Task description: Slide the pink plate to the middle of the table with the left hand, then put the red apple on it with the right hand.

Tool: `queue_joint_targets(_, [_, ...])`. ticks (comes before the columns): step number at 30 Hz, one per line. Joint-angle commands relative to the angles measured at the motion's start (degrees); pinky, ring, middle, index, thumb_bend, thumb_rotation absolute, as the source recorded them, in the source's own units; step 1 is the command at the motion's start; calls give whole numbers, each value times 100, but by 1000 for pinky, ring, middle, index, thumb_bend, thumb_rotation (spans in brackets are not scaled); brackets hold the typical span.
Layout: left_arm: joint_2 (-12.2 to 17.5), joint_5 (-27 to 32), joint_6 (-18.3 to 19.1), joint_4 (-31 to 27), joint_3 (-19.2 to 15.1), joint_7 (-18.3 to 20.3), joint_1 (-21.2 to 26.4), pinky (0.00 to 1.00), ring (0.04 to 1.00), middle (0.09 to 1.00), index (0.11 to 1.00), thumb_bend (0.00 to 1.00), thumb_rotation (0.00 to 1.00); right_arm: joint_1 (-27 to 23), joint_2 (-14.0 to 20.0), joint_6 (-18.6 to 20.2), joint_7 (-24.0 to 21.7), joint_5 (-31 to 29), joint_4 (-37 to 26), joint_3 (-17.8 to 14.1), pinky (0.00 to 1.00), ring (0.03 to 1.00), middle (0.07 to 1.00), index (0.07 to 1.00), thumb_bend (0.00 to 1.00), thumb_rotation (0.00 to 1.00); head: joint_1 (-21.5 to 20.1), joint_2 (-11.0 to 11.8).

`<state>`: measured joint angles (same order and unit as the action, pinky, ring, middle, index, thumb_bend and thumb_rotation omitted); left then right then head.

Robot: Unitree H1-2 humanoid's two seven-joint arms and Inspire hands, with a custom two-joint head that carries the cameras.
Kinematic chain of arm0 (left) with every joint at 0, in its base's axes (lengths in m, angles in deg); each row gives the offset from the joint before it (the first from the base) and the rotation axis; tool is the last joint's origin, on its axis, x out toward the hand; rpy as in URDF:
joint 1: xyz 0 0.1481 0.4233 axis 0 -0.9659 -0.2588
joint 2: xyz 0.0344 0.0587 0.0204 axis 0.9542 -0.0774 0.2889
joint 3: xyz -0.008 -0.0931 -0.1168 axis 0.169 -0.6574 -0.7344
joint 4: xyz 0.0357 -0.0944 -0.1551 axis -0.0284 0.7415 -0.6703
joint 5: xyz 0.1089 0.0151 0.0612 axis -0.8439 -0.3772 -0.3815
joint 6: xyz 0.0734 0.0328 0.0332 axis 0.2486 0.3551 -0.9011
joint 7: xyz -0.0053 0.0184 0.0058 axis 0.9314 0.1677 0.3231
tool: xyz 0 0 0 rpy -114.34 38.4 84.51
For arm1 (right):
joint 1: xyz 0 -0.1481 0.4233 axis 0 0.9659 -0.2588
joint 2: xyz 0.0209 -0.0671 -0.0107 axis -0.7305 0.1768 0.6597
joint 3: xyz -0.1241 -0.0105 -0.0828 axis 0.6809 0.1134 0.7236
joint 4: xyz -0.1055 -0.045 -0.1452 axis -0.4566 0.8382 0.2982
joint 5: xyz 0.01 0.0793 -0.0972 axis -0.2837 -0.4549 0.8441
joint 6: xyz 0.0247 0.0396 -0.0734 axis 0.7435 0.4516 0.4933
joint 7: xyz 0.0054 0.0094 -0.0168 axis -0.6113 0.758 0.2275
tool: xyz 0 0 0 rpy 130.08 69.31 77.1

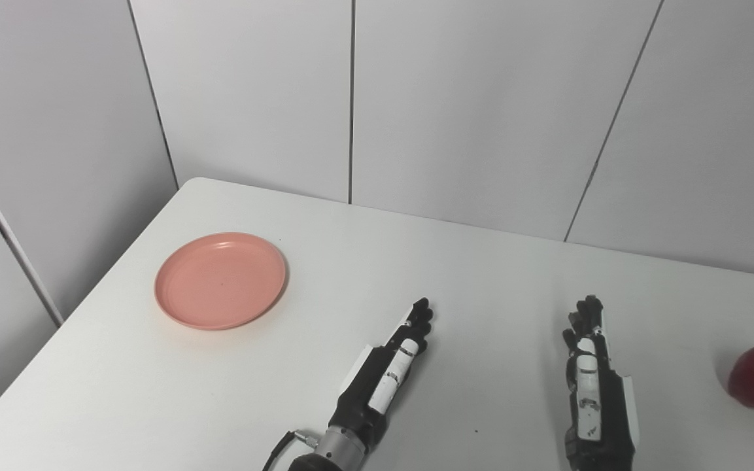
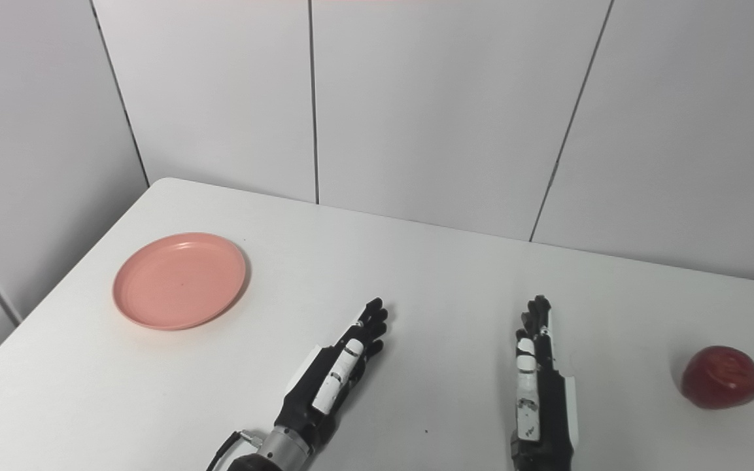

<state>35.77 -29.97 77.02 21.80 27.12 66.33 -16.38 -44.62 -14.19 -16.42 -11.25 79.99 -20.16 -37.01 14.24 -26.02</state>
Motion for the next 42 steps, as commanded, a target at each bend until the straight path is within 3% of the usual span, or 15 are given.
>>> queue_joint_targets(1, [-63, -38, -216, 221, 27, -49, -94, 993, 999, 994, 980, 333, 1000, 223, 180, -236, -80, -21, 446, -115, 1000, 1000, 1000, 1000, 181, 1000, 24, 4])
queue_joint_targets(12, [-82, -133, -368, 291, 55, -82, -63, 989, 997, 995, 984, 322, 1000, 232, 209, -237, -151, -92, 437, -144, 1000, 1000, 1000, 999, 163, 1000, 158, -18])
queue_joint_targets(21, [-135, -54, -40, 41, -41, -190, -30, 995, 994, 995, 973, 374, 1000, 242, 218, -173, -175, -110, 399, -161, 1000, 1000, 1000, 998, 176, 1000, 227, -71])
queue_joint_targets(30, [12, -20, 31, -277, -225, -161, 227, 964, 971, 969, 945, 331, 1000, 230, 209, -138, -194, -102, 386, -162, 1000, 1000, 1000, 999, 160, 1000, 275, -73])
queue_joint_targets(37, [144, -47, 471, -785, -347, -132, 442, 984, 980, 971, 947, 389, 1000, 220, 225, -245, -253, -194, 449, -180, 1000, 1000, 1000, 1000, 163, 1000, 371, -83])
queue_joint_targets(42, [292, -8, 472, -994, -530, -158, 737, 946, 954, 963, 946, 407, 1000, 221, 224, -191, -290, -251, 442, -205, 1000, 1000, 1000, 1000, 168, 1000, 430, -76])
